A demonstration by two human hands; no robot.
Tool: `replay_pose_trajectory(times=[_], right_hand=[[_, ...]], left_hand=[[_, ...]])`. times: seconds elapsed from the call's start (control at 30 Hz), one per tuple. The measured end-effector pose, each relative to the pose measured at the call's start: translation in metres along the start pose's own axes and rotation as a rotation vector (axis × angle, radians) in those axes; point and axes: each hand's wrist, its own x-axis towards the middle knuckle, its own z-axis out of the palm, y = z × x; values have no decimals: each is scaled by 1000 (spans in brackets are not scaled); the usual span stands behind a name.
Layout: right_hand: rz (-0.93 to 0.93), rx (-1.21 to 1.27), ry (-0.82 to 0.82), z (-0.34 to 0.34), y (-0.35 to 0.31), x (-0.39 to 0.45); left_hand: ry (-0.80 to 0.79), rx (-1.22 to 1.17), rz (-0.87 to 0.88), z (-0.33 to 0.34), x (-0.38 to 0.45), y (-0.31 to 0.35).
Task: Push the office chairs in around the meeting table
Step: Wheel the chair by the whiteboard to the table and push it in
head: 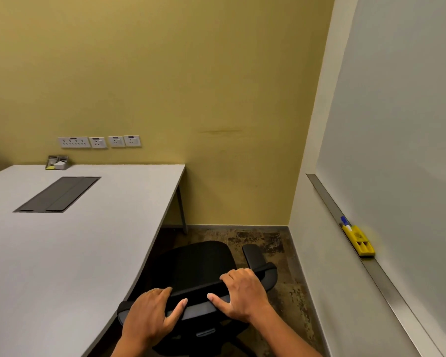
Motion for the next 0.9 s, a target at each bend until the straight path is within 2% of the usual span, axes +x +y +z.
replay_pose_trajectory(times=[0.23, 0.53, 0.73, 0.9], right_hand=[[-119, 3, -11, -10, 59, 52], [-219, 17, 28, -8, 106, 152], [-304, 10, -38, 6, 136, 203], [-390, 10, -38, -3, 176, 268]], left_hand=[[35, 9, -156, 14, 48, 31], [70, 64, -274, 26, 132, 27], [37, 69, -367, 51, 168, 29], [98, 37, -412, 60, 228, 41]])
